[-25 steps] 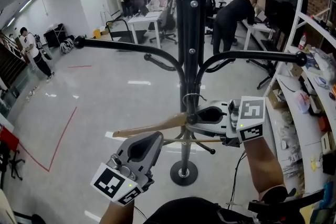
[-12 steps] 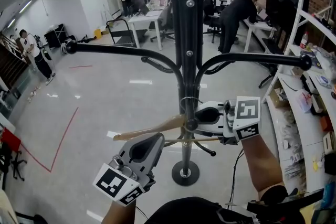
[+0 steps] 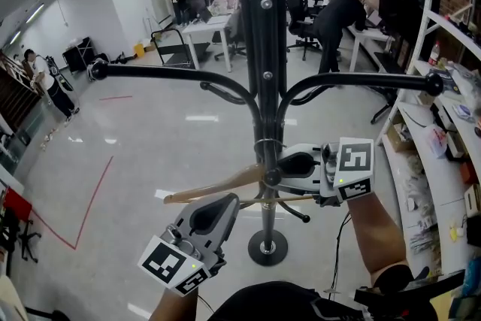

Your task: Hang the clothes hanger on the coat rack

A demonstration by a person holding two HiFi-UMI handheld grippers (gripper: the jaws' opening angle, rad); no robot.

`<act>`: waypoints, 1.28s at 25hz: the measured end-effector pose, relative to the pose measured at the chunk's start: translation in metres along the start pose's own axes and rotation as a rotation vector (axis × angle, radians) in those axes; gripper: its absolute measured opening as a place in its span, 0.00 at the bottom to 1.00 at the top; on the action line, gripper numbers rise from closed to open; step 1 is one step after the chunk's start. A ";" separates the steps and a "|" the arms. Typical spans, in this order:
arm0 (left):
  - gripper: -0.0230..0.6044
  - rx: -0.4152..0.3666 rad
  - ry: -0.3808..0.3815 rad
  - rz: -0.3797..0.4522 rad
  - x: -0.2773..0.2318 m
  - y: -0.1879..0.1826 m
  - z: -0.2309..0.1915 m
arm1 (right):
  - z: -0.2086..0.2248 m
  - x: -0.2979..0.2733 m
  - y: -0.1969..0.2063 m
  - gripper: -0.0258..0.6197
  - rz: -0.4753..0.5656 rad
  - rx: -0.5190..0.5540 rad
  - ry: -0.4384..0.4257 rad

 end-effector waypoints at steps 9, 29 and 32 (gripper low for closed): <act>0.04 -0.015 0.019 0.014 0.009 -0.007 0.006 | -0.006 0.014 -0.009 0.13 0.041 0.050 0.067; 0.04 0.104 -0.067 0.088 0.083 -0.013 -0.005 | -0.067 0.079 -0.037 0.13 0.155 0.179 0.724; 0.04 0.082 -0.057 0.083 0.092 -0.015 -0.004 | -0.081 0.068 -0.025 0.09 0.145 0.138 0.775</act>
Point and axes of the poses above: the fingertips, and each gripper's own axes: x backward along the fingers, z to its right, y out of its underside, the point moved 3 cm from there along x, backward along the fingers, and after that the axes turned 10 degrees about -x, right-handed, at the moved point
